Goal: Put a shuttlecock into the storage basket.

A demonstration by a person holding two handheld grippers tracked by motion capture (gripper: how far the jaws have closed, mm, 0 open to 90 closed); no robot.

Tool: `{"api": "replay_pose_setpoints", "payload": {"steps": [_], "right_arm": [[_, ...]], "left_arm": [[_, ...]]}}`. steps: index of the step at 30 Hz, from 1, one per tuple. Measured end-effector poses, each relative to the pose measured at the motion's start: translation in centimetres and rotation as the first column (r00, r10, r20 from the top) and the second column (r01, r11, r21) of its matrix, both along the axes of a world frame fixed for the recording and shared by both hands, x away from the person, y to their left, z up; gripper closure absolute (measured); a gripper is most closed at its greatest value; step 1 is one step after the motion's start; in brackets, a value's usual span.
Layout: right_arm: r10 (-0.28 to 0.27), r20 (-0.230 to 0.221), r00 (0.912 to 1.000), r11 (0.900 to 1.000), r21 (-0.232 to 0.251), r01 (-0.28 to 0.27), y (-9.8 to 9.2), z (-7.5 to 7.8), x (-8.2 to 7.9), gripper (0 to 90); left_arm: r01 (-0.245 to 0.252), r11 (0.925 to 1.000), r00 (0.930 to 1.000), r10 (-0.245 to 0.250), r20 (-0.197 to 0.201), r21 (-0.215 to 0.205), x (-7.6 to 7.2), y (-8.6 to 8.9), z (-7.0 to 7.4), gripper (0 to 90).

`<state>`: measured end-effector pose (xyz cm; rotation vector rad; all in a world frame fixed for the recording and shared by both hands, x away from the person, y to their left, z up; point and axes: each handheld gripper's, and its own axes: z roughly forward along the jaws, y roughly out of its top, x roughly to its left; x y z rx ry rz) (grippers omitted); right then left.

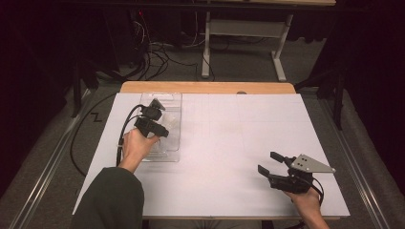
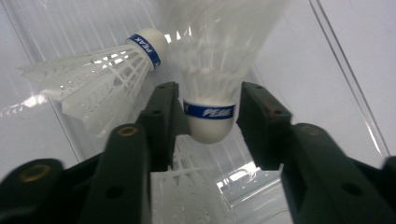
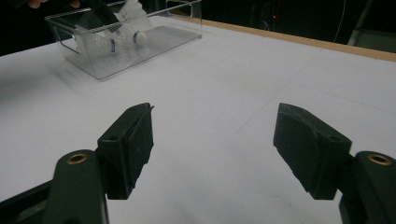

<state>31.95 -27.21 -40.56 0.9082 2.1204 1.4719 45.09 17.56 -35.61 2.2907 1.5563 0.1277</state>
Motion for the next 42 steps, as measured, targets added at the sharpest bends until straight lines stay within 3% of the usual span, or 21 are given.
{"api": "replay_pose_setpoints", "payload": {"steps": [9,42], "right_arm": [[0.002,0.0,1.0,1.0,-0.002,-0.002,0.0,0.0,0.0,29.0],[-0.005,-0.004,1.0,1.0,0.001,0.005,0.0,0.0,0.0,28.9]], "left_arm": [[-0.001,1.0,0.9999,0.001,0.016,0.005,-0.4,0.2,0.3,47.7],[0.027,0.999,0.9974,-0.024,0.068,-0.037,-1.9,0.3,1.8,42.4]]}}
